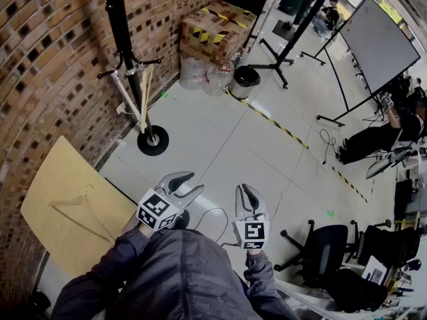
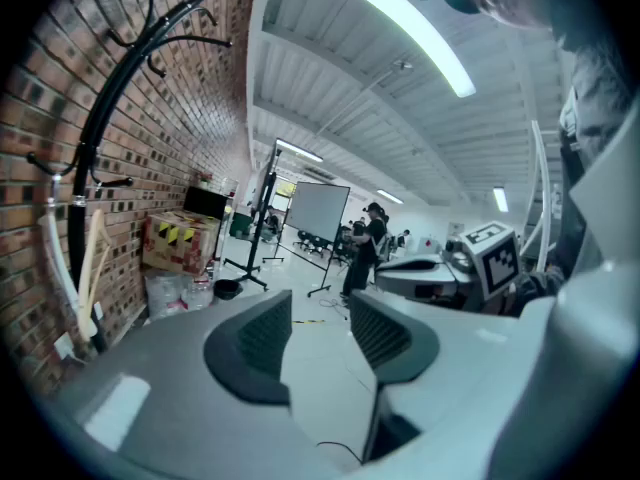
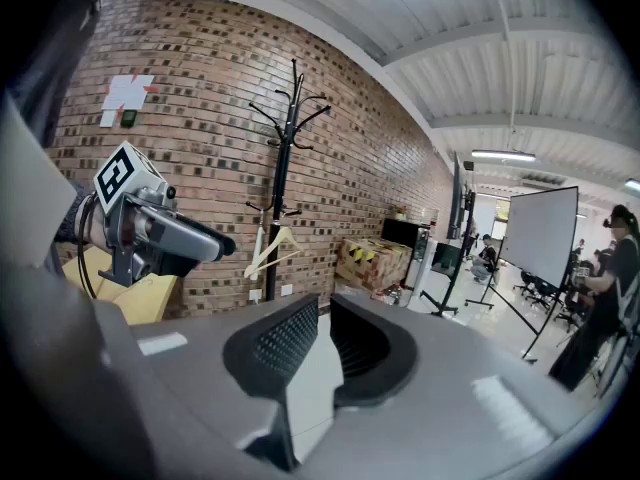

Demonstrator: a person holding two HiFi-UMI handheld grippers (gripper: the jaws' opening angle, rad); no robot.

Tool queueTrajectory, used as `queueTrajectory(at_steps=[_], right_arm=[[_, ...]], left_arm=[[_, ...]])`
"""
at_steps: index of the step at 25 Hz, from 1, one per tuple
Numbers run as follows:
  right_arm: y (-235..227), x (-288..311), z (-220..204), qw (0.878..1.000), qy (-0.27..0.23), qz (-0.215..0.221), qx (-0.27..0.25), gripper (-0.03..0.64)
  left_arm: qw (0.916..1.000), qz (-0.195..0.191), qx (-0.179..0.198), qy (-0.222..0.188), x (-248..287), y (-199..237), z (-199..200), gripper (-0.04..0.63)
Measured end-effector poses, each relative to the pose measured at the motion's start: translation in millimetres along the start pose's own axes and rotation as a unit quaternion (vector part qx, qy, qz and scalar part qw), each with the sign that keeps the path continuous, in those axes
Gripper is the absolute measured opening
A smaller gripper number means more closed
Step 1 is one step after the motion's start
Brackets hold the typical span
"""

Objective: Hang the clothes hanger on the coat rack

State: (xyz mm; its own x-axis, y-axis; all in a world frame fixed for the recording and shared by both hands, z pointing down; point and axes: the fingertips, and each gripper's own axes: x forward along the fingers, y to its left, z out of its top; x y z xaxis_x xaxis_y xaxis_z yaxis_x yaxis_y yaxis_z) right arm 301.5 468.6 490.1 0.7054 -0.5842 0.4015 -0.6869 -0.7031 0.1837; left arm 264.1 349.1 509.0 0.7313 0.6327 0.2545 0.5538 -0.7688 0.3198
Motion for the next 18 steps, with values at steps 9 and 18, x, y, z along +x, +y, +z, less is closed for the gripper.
queueTrajectory(at_steps=[9,18], right_arm=[[99.3,64.8,40.3,0.993,-0.014,0.107,-0.052,0.052],[286.8,129.4,89.2,0.952,-0.022,0.275,-0.131,0.064]], left_arm=[[0.9956,0.092,-0.011,-0.014,-93.3,59.1,-4.7,0.176],[0.9692,0.229,-0.079,-0.045,-249.1,122.8,-47.4,0.178]])
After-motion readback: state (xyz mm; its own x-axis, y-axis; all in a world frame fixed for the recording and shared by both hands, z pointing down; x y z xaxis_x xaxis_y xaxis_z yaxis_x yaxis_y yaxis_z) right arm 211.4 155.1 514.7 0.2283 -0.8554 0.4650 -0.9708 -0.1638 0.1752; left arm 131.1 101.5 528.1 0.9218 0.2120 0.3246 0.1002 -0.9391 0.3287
